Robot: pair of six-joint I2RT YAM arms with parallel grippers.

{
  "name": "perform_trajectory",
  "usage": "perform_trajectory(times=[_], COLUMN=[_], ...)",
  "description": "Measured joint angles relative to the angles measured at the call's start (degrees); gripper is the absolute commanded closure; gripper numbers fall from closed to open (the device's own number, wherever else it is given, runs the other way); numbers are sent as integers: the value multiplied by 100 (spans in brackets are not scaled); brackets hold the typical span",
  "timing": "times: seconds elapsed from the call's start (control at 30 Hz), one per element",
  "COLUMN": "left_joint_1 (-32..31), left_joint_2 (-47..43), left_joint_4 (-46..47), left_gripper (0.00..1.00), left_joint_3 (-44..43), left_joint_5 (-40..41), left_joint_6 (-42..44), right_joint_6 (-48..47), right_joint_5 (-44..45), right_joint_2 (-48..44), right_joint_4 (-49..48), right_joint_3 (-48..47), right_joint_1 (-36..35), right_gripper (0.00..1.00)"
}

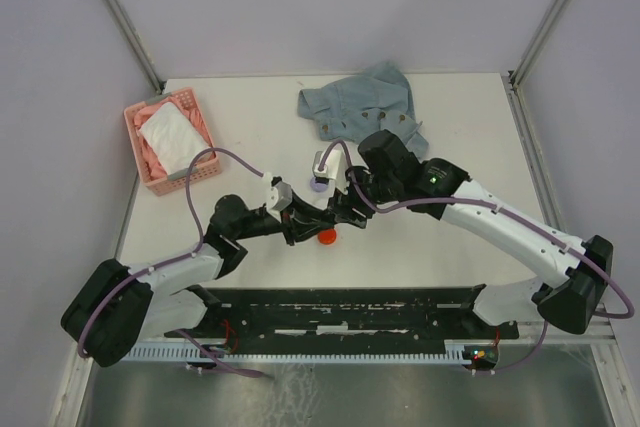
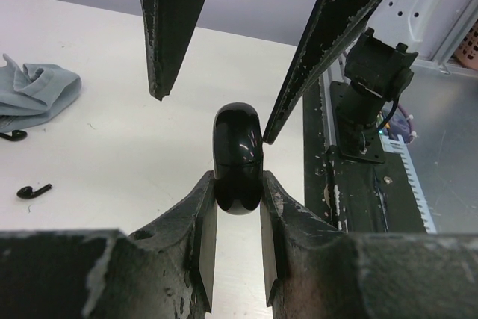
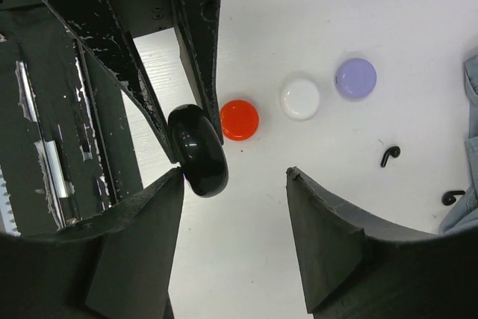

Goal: Insert the wireless bluetooth earbuds into the charging case
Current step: Open the charging case.

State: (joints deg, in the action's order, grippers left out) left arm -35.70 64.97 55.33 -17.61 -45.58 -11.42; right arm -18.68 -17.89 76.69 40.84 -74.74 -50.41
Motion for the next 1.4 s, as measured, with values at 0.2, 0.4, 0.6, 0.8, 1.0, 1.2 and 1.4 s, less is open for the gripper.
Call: perform_trajectory(times=[0.2,0.4,0.6,0.8,1.0,1.2,1.4], left_joint_1=[0,0,0,2,94,103,103], left_joint_2=[-57,-66,-101,-83,37,55,55], left_joint_4=[-254,-313,-343,-343,-256,-72,68], left_gripper=[97,97,97,97,97,97,97], left_joint_3=[0,0,0,0,0,0,0], left_joint_5=[-118,-168,-151,-72,-31,-61,-269], left_joint_6=[229,297,339,337,203,94,83], right_joint_6=[44,129,247,282,275,280,293], right_joint_5=[175,413,658,544,116,-81,44], right_joint_2=[-105,-260,-275,-278,-313,-254,-136], right_joint_4=[-55,-146,-192,-240,-317,-404,-472], right_joint_3=[63,74,74,103,343,378,380], right_joint_1=[0,-4,24,35,35,33,33], right_gripper=[33,31,31,26,25,25,25])
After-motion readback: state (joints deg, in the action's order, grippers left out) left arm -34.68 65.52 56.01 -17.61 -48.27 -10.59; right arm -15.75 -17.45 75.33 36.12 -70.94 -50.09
